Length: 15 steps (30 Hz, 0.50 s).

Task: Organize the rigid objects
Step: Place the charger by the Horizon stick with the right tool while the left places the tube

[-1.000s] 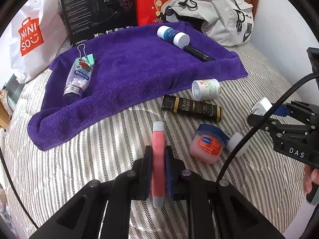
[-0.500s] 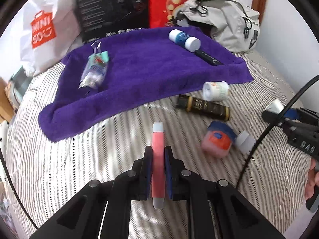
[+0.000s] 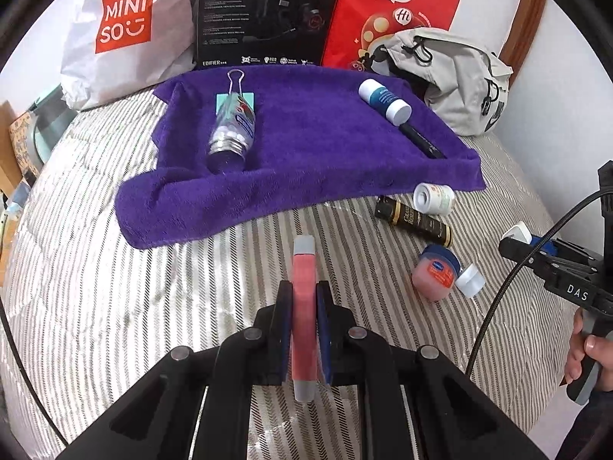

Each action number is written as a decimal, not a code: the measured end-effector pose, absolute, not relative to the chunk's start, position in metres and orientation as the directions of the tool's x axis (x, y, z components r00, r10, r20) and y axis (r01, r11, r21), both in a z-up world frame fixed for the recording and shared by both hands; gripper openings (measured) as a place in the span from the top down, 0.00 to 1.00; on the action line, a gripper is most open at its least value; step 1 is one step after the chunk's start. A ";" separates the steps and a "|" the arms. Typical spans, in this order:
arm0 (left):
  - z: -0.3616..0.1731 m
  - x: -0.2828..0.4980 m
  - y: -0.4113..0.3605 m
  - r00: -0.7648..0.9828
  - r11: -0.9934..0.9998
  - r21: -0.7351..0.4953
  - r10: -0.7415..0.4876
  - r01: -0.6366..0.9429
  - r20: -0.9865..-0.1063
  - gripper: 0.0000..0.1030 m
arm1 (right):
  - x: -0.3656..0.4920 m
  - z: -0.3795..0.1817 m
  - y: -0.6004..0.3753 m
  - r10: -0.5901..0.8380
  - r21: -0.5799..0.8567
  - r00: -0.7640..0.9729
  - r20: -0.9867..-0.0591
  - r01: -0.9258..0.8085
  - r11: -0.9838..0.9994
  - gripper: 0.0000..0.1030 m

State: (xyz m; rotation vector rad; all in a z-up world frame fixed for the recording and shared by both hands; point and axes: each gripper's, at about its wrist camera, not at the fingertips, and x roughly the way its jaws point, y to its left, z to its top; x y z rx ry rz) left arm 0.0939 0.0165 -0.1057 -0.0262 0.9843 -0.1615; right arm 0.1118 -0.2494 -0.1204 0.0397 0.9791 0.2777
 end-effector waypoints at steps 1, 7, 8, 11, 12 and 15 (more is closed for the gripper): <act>-0.104 0.095 0.017 0.544 0.988 -0.092 -0.146 0.125 -0.827 0.88 | 0.113 -0.119 -0.249 0.254 0.161 0.524 -0.813 -0.217 0.963 0.57; -0.089 0.106 0.024 0.559 0.989 -0.088 -0.138 0.115 -0.818 0.88 | 0.126 -0.099 -0.241 0.294 0.177 0.531 -0.795 -0.261 0.949 0.57; -0.086 0.109 0.026 0.564 0.990 -0.086 -0.135 0.112 -0.815 0.88 | 0.129 -0.097 -0.239 0.297 0.176 0.531 -0.793 -0.268 0.947 0.57; -0.079 0.117 0.029 0.572 0.989 -0.096 -0.142 0.110 -0.808 0.88 | 0.141 -0.089 -0.234 0.318 0.186 0.530 -0.786 -0.289 0.939 0.57; -0.076 0.120 0.030 0.574 0.989 -0.100 -0.145 0.111 -0.806 0.88 | 0.145 -0.086 -0.233 0.324 0.189 0.533 -0.782 -0.294 0.937 0.57; -0.072 0.129 0.032 0.579 0.990 -0.096 -0.140 0.106 -0.803 0.88 | 0.157 -0.078 -0.226 0.340 0.192 0.539 -0.771 -0.313 0.930 0.57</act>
